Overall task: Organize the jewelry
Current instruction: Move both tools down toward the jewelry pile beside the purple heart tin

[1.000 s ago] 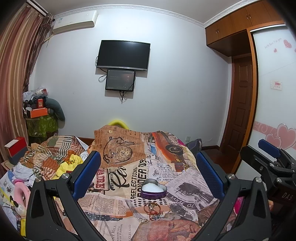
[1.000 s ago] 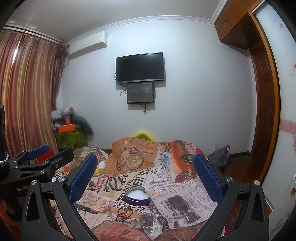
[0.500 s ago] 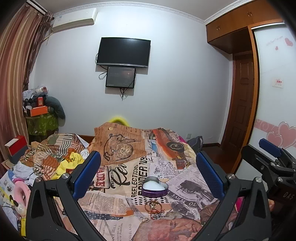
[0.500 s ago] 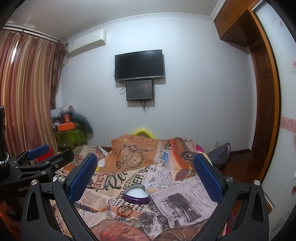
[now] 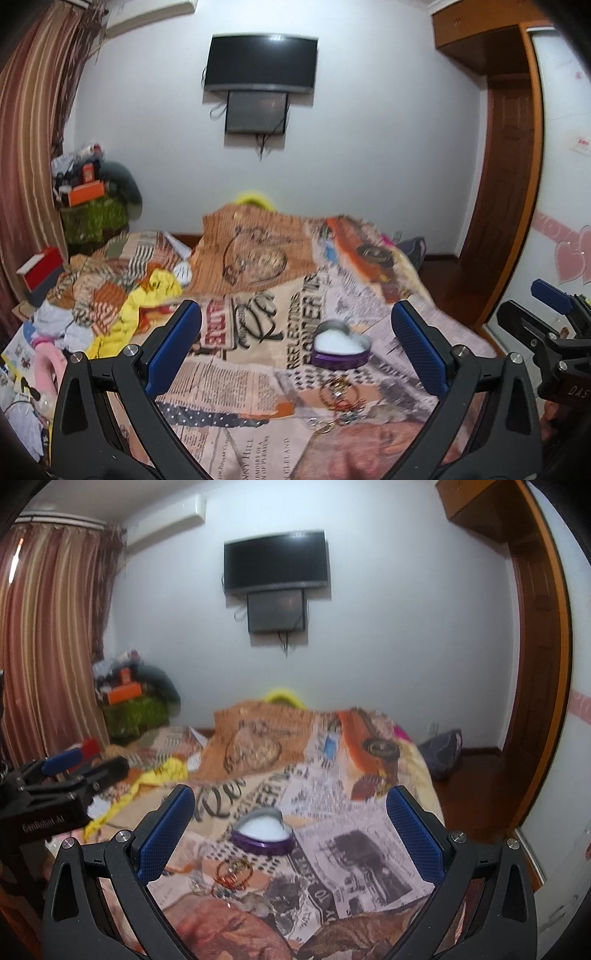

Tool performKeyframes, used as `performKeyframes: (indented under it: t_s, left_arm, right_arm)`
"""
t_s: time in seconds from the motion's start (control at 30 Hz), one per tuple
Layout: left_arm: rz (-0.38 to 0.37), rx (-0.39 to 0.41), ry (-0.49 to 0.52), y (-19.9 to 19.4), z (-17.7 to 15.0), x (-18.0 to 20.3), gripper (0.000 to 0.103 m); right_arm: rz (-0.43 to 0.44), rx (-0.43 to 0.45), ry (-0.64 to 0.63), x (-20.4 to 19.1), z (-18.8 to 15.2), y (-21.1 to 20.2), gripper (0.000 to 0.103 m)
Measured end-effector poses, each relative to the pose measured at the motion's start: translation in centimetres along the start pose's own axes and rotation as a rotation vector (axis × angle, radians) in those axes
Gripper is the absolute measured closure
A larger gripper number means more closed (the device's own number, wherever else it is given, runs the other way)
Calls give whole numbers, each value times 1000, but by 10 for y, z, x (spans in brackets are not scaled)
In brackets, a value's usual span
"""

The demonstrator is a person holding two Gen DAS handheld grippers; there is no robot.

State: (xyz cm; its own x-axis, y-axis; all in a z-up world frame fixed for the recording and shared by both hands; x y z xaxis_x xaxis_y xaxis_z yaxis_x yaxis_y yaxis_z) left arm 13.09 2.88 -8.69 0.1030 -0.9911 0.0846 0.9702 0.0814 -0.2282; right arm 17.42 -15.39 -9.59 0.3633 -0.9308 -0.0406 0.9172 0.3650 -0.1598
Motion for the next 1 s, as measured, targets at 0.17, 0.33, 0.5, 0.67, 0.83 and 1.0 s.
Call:
performKeyframes:
  t_s: [0.17, 0.33, 0.5, 0.67, 0.83, 1.0]
  left_arm:
    - [7, -113, -17, 31, -28, -16, 5]
    - [4, -232, 12, 56, -61, -21, 20]
    - [-23, -331, 52, 71, -92, -19, 29]
    - [-73, -420, 57, 73, -115, -17, 36]
    - [-140, -486, 32, 68, -133, -10, 37]
    - [-171, -524, 22, 62, -146, -4, 38]
  right_arm:
    - [19, -120, 11, 4, -30, 26, 0]
    - [58, -223, 26, 2, -56, 46, 11]
    - [122, -323, -5, -11, -83, 59, 33]
    - [185, -398, -34, -27, -107, 62, 47]
    - [252, -467, -26, -40, -126, 64, 58]
    - [295, -520, -23, -51, -141, 67, 67]
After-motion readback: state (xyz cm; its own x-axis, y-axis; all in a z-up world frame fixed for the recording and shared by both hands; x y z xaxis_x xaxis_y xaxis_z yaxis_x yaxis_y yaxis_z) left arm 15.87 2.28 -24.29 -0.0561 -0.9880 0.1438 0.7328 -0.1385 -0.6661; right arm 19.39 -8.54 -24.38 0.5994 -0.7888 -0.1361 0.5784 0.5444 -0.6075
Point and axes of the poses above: each gripper's, at about its wrist camera, not at the fingertips, and y roughly the way its jaws point, x to its right, z to its top, the point moved 6 cm from there along y, roughly the way its jaws point, and after that the axes turned 12 degrees about x, right-handed, at the moved point
